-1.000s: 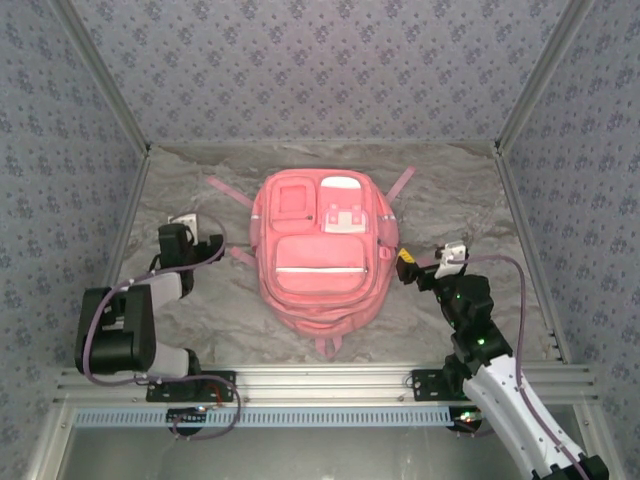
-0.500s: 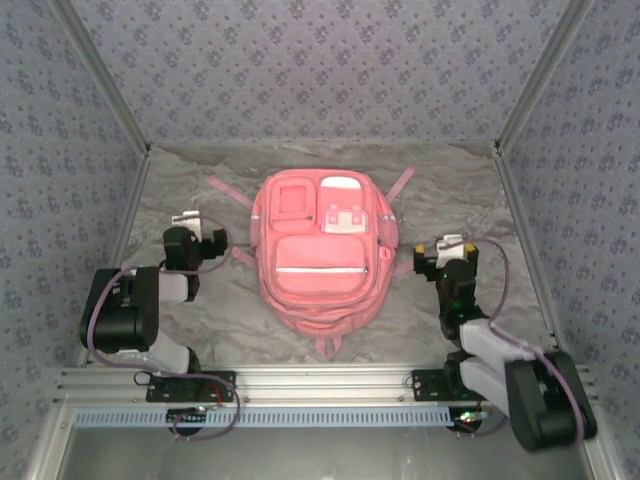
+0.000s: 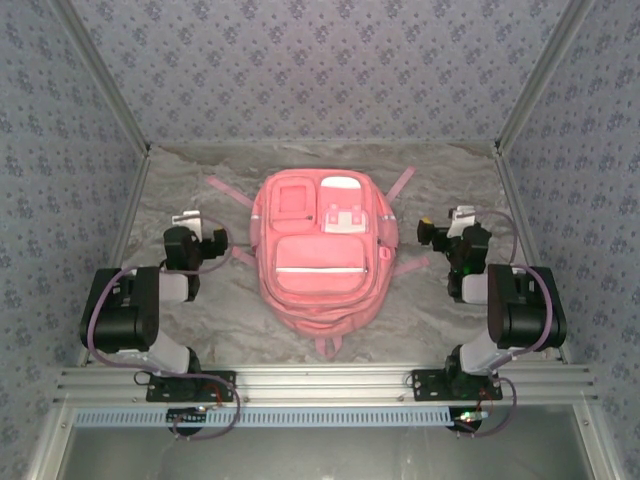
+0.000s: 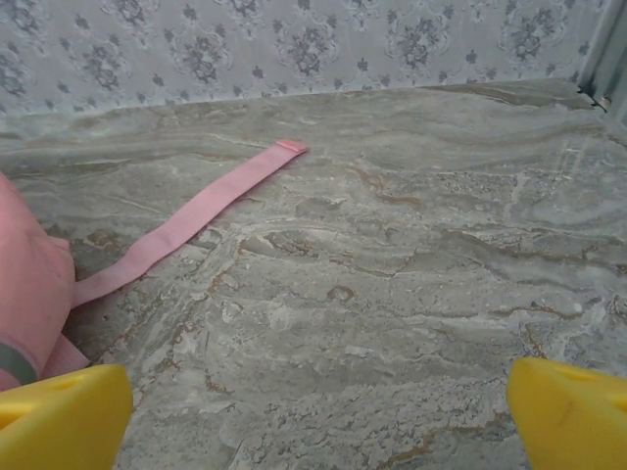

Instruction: Pack books, pencil case, and school supplies into a backpack

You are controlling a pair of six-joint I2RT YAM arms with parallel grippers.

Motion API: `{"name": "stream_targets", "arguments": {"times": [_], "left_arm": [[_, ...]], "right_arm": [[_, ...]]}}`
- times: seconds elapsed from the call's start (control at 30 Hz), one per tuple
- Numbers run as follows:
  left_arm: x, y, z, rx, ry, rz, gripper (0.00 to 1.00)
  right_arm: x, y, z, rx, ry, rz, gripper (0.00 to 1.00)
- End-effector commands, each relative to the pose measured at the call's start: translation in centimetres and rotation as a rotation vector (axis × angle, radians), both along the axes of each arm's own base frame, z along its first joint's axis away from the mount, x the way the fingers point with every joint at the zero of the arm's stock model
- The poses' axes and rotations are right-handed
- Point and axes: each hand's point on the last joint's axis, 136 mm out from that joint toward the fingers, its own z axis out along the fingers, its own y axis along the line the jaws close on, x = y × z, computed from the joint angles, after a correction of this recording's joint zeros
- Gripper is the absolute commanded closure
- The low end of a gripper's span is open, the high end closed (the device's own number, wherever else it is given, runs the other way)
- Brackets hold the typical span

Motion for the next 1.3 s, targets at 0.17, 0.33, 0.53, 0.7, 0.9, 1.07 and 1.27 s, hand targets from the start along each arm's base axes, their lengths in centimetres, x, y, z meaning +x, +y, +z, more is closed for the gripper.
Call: {"name": "stream_targets", "arguments": {"times": [0.17,0.33,0.53,0.7,0.9,1.07,1.27], "left_arm": [[0.78,0.05,1.34,0.000,-0.045,-0.012,0.02],[0.78,0.09,1.34,0.000,-0.044,-0.012,0.02],[0.75,0.14,1.43,-0.004,-0.049,-0.012,0.02],[0.73,0.11,1.42,-0.001,-0.049,-0.012,0.02],[0.71,0.12,1.38,0.000,-0.047,-0.010,0.02],[0.71,0.11,1.38,0.002,-0.047,-0.012,0.02],[0.74,0.07,1.42,0.001,-0.049,-0.012,0.02]], "right_arm": [[-0.76,-0.76,-1.37,-0.079,0.060,-0.096,0.00],[-0.63,-0.23,-1.68,-0.051,0.080,-0.055,0.00],[-0.64,-0.21,-1.70,-0.050,0.081,-0.054,0.00],[-0.65,-0.18,-1.72,-0.049,0.081,-0.053,0.00],[-0.67,-0.25,-1.76,-0.048,0.082,-0.055,0.00],[-0.67,-0.23,-1.74,-0.048,0.082,-0.055,0.00],[-0.66,-0.24,-1.75,-0.047,0.082,-0.055,0.00]]}}
